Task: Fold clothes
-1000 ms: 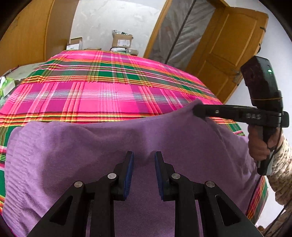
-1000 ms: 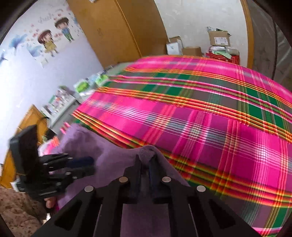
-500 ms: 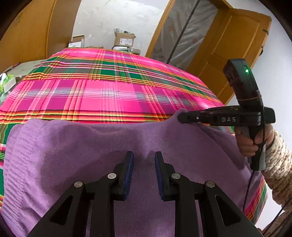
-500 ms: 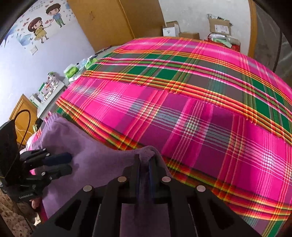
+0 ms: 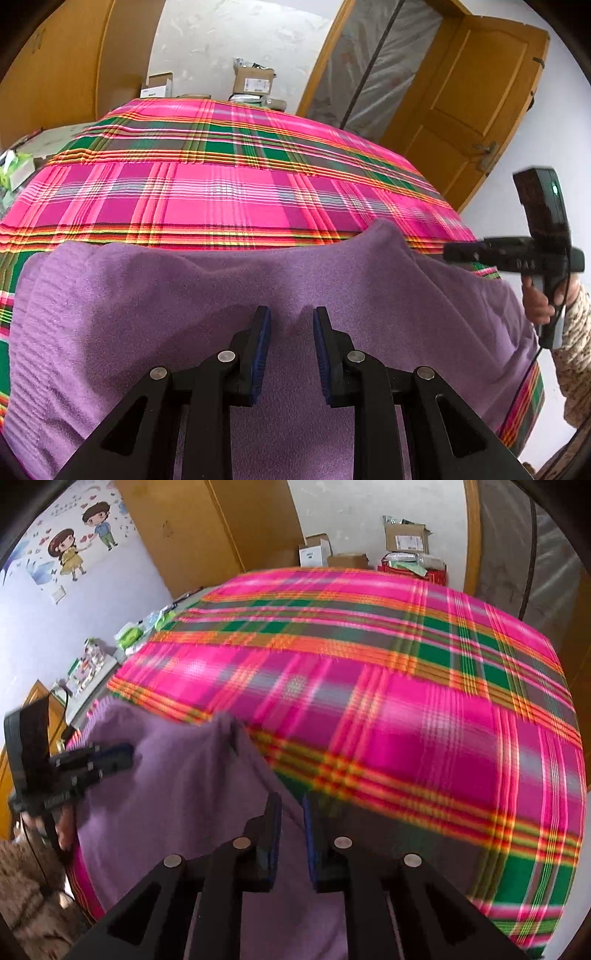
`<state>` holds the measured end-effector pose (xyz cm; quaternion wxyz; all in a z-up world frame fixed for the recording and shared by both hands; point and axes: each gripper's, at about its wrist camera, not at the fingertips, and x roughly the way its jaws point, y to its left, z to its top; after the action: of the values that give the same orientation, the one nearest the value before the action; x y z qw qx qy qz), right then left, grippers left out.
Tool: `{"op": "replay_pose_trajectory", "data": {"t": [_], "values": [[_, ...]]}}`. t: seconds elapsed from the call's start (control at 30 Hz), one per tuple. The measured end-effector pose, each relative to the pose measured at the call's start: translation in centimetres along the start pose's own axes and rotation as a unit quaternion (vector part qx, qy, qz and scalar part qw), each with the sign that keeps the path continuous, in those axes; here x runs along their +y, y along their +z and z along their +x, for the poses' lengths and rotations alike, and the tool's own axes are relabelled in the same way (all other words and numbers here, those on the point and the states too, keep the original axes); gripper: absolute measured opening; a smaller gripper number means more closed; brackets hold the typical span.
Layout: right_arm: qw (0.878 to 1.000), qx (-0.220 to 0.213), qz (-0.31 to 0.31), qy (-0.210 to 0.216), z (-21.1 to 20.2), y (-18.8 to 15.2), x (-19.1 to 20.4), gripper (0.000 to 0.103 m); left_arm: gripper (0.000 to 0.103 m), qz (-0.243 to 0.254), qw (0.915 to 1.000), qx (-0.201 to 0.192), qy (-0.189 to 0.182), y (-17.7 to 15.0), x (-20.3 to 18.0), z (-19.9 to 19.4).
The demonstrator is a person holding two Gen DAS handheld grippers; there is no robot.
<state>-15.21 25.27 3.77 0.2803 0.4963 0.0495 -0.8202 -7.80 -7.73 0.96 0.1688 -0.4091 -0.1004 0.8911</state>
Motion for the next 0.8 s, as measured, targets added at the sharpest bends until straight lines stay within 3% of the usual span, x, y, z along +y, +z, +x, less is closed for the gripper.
{"op": "replay_pose_trajectory", "data": {"t": [0.3,0.4,0.6,0.8], "values": [[0.999,0.005,-0.052,-0.012,0.9,-1.3,1.5,0.020,0.024,0.003,1.0000,0.000,0.009,0.0,-0.2,0.2],[0.998,-0.004,-0.059,-0.029,0.8,-1.6,1.5,0.006,0.024,0.003,0.9999,0.000,0.010,0.0,-0.1,0.1],[0.994,-0.055,-0.058,-0.070,-1.0,-1.6,1.2,0.004,0.024,0.004,0.9999,0.000,0.014,0.0,-0.3,0.1],[0.996,-0.035,-0.035,-0.069,0.5,-1.4,0.0,0.005,0.024,0.003,0.9999,0.000,0.016,0.0,-0.4,0.2]]}}
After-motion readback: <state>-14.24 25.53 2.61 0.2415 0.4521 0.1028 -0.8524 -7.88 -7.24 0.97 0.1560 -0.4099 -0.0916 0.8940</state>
